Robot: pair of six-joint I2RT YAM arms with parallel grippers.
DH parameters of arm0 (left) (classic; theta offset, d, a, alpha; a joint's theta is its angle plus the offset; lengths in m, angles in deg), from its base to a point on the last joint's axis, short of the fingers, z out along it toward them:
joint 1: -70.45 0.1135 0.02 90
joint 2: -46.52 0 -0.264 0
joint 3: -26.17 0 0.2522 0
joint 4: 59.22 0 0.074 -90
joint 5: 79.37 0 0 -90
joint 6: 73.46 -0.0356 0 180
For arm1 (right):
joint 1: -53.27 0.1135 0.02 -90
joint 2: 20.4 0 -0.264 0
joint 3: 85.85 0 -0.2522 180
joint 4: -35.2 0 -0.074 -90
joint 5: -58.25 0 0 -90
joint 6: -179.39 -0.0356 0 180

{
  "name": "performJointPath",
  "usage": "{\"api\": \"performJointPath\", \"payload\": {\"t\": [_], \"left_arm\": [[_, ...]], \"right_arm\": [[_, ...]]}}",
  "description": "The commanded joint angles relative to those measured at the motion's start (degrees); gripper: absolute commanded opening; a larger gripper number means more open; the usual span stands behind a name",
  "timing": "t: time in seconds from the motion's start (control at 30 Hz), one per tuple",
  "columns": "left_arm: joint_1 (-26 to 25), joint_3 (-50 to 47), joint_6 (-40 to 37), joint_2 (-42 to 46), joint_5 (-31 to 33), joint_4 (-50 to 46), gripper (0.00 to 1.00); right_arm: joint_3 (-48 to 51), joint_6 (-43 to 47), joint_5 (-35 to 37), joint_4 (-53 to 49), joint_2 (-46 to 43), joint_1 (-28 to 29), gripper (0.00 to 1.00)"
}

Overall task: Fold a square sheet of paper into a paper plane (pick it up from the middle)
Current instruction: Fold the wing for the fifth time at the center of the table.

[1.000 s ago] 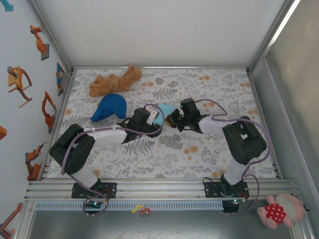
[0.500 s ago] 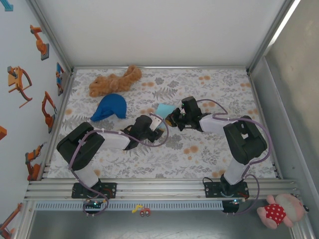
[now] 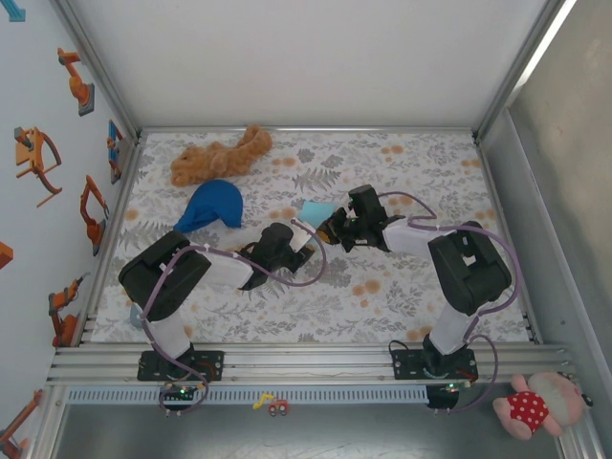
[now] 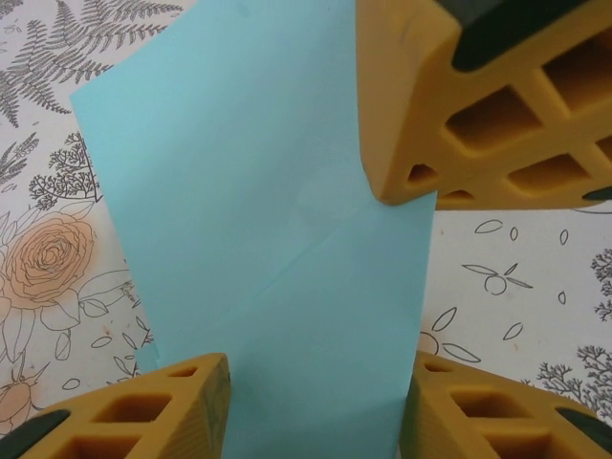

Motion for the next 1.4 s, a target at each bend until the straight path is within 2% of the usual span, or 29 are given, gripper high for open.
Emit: {"api": "performJointPath", "payload": {"t": [0.0, 0.13, 0.3, 0.5, 0.57, 0.8, 1.1, 1.37], "left_arm": [[-0.25, -0.03, -1.17, -0.58, -0.22, 1.22, 0.44], [-0.25, 0.09, -0.72, -0.46, -0.98, 0.26, 0.39], [-0.26, 0.16, -0.23, -0.51, -1.39, 0.0, 0.32], [-0.21, 0.61, 0.94, -0.7, -3.23, -0.68, 0.25], [-0.08, 0.65, 1.67, -0.81, -4.27, -1.02, 0.23], [1.18, 0.92, 5.76, -1.48, -10.26, -2.06, 0.19], [4.92, 2.68, 12.29, -2.2, -21.43, -6.39, 0.14], [6.95, 7.38, 15.27, -2.16, -27.39, -16.19, 0.1]], "right_arm": [[-1.94, -0.81, -0.9, -1.88, 0.27, -0.52, 0.0], [-2.19, -0.48, -0.81, -2.25, 0.2, -0.62, 0.01], [-2.41, 0.24, -0.5, -2.85, -0.44, -0.91, 0.07], [-3.78, 4.43, 2.57, -8.5, -2.48, -1.86, 0.3], [-4.07, 6.14, 4.23, -10.41, -3.62, -2.43, 0.33], [-3.7, 10.37, 8.17, -14.27, -5.94, -4.55, 0.35], [-2.38, 15.97, 12.76, -16.14, -9.16, -5.43, 0.35], [-0.19, 28.22, 14.04, -14.04, -10.8, -5.47, 0.45]]}}
